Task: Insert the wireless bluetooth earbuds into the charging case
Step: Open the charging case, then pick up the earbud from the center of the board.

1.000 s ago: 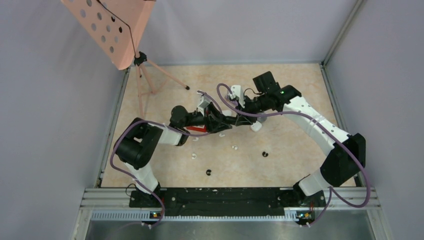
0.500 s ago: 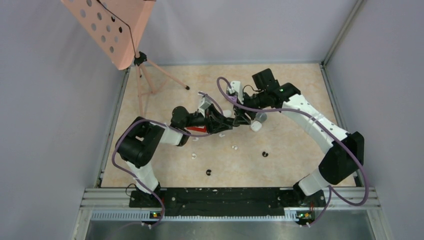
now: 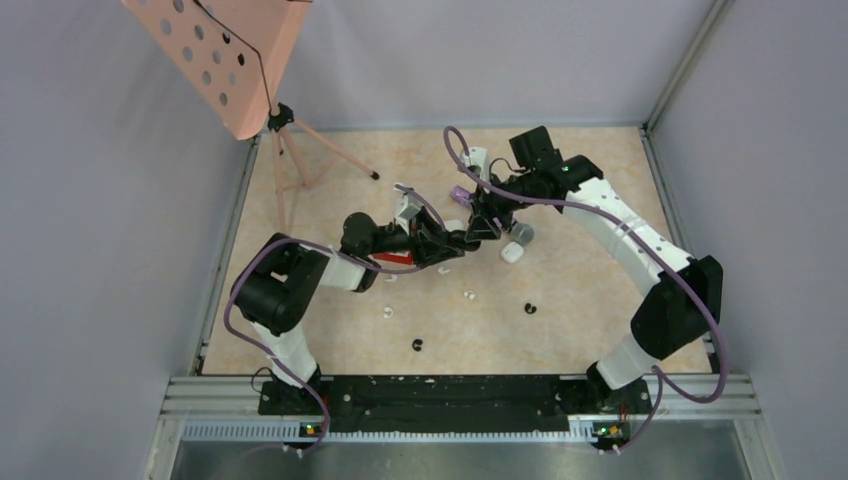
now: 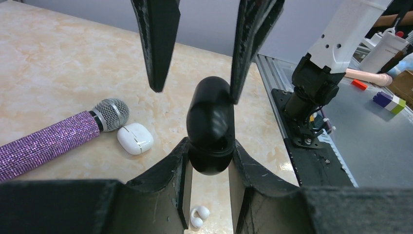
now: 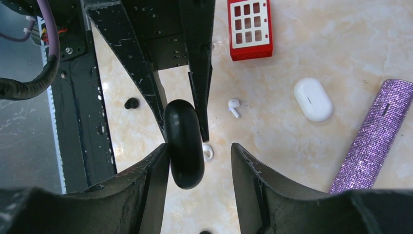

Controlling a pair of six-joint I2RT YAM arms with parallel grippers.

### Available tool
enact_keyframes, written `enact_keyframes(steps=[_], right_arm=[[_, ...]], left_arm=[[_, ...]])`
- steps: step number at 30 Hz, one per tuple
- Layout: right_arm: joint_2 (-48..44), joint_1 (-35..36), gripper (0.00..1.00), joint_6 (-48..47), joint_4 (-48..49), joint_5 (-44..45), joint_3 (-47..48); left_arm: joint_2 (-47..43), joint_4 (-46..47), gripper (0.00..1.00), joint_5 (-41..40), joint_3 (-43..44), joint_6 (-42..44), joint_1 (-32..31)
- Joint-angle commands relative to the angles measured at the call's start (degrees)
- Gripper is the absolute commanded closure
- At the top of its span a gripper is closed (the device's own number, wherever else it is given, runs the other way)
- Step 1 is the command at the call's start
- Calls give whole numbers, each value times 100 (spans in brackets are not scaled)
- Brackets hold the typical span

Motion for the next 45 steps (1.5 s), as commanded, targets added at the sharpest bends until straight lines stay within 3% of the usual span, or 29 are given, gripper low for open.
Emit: enact_keyframes(steps=[1, 11, 19, 29, 35, 40, 45], right_arm=[[63, -177, 52, 79, 341, 18, 445], [-52, -188, 53, 62, 300, 15, 528], [-768, -606, 51, -43, 151, -193, 579], [-1700, -875, 55, -1494, -336, 825, -1700], [-2222, -854, 71, -1453, 229, 1293, -3303], [-2545, -583, 82, -1470, 383, 1698, -4009], [-2572, -460, 85, -1378, 660, 1992, -4451]], left_arm=[[-91, 446, 100, 238, -17, 97, -94], [-69, 390, 100, 81, -11, 36, -82], [78, 286, 100, -159, -1, -3, -46], [-130, 80, 100, -288, -179, -120, 215], [-229, -67, 100, -459, -235, -174, 489], [-260, -134, 100, -542, -199, -251, 667], [-324, -210, 100, -569, -218, -235, 709]])
